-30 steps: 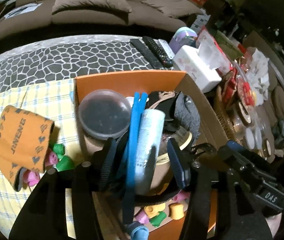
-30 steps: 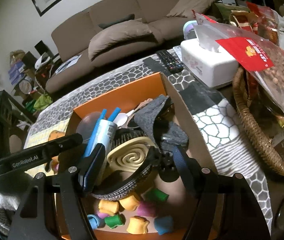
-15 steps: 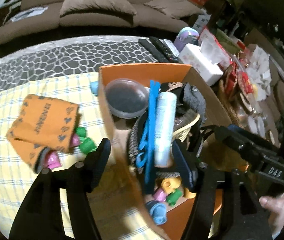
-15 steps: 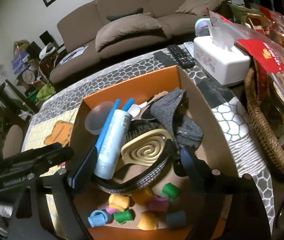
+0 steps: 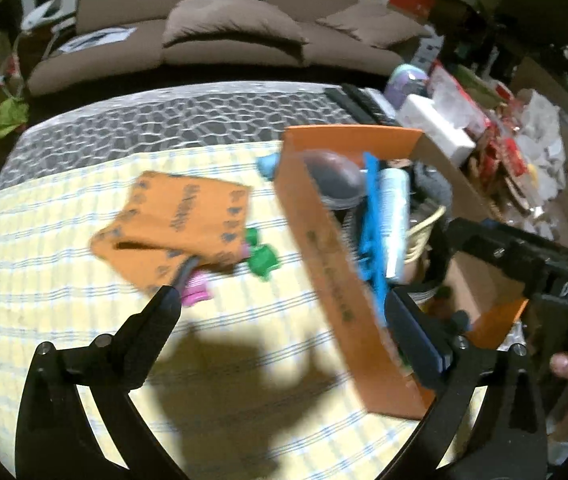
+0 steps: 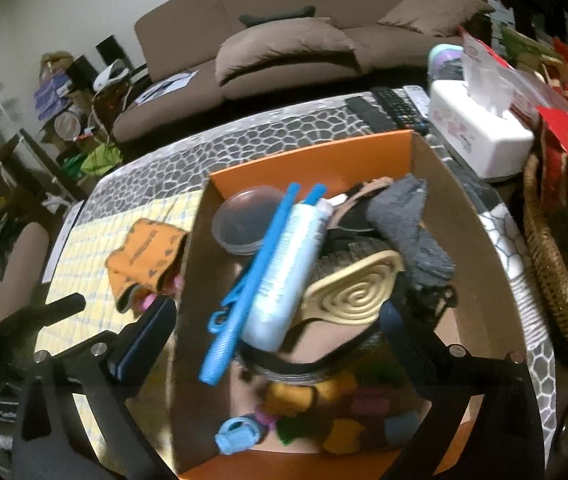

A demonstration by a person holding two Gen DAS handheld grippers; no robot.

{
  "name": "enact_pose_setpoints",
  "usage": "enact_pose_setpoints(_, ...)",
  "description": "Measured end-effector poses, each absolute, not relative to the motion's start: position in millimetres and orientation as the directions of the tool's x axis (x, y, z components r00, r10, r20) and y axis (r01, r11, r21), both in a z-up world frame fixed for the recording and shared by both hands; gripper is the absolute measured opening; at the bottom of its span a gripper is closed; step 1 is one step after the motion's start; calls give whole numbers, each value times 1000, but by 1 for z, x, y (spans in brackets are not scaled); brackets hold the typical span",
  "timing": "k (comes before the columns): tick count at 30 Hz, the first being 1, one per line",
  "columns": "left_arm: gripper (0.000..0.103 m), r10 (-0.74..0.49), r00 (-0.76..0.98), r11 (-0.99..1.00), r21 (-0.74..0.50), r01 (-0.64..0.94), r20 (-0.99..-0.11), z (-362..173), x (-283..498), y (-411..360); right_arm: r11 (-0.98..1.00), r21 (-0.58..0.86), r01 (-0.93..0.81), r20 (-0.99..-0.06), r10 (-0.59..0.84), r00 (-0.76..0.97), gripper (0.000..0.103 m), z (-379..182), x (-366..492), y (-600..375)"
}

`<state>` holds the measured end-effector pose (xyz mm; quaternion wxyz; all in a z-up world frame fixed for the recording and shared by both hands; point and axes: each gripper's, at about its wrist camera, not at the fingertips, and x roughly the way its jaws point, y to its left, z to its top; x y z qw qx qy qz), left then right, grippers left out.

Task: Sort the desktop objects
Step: 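Withdraw the left tool from the box back over the orange socks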

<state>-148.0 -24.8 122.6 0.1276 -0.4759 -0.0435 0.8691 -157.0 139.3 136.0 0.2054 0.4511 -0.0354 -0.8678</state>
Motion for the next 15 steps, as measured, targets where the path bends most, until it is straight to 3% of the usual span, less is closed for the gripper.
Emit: enact_pose_setpoints(15,103,207,-519,-968,-250,14,-829,84,-125,-142,-874,230,427,-765,-434,-476,103,139,-144,60)
